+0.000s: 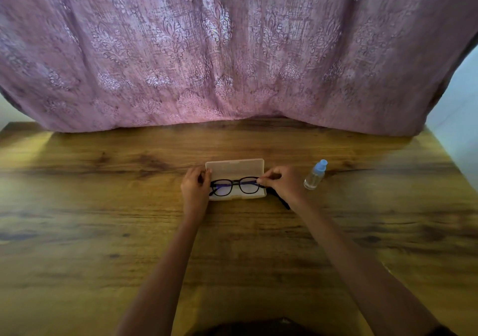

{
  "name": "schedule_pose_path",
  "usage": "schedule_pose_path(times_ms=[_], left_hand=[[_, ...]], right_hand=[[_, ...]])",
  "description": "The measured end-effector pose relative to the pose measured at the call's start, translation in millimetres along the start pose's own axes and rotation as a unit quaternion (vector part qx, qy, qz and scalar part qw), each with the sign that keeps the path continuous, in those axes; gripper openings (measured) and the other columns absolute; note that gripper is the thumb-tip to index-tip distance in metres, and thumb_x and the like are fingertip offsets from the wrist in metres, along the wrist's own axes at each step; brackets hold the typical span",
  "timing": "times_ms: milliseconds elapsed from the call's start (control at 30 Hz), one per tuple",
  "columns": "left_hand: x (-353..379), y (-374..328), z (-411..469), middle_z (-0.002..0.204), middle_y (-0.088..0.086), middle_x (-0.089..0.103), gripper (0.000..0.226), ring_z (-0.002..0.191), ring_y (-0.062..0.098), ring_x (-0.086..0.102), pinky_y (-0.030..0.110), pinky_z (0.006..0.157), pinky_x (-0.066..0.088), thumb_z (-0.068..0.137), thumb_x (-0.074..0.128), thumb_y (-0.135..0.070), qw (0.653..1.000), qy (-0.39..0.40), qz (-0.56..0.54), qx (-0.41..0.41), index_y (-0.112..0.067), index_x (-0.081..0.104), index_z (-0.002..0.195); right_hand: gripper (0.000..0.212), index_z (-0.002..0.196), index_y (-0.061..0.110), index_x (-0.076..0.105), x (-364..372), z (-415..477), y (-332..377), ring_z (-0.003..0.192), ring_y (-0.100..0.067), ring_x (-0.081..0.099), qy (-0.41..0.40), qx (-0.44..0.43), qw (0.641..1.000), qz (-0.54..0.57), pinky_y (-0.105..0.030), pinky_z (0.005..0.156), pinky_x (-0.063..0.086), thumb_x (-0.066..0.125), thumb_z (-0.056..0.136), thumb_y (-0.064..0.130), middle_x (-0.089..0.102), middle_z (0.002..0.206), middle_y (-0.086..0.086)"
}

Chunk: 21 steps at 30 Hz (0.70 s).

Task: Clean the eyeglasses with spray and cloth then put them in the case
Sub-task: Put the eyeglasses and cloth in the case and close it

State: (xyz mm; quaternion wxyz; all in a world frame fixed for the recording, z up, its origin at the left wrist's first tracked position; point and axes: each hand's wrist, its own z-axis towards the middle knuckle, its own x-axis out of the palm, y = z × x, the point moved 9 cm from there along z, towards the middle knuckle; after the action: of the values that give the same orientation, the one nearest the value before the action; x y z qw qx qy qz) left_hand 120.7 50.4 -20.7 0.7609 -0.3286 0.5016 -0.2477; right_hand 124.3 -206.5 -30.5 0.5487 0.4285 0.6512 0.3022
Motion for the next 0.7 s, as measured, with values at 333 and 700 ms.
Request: schedule_pose_path(times_ms=[333,700], left_hand=[[1.2,3.6,-0.8,0.091,-0.002,0.057,0.014,0.077,0.011,0.050,0.018,0.067,0.037,0.095,0.056,-0.019,1.000,0.008,0.004,-0.007,-0.010,0.065,0.099],[4.5,9.7,6.3,0.094,-0.004,0.059,0.023,0.081,0.011,0.056,0.021,0.071,0.043,0.090,0.063,-0.022,0.998,0.045,0.024,-0.040,-0.011,0.066,0.110]], right_hand=[[0.018,0.068,0.029,0.068,4.4,0.1,4.4,0.071,-0.003,0.061,-0.004,-0.036,0.998,-0.047,-0.019,0.064,0.042,0.083,0.072,0.021,0.067,0.072,0.013],[0.056,0.114,0.014,0.062,-23.0,-7.8,-17.7,0.094,-0.014,0.057,-0.014,0.021,0.977,-0.213,-0.026,0.074,0.044,0.081,0.071,0.046,0.063,0.106,0.001]])
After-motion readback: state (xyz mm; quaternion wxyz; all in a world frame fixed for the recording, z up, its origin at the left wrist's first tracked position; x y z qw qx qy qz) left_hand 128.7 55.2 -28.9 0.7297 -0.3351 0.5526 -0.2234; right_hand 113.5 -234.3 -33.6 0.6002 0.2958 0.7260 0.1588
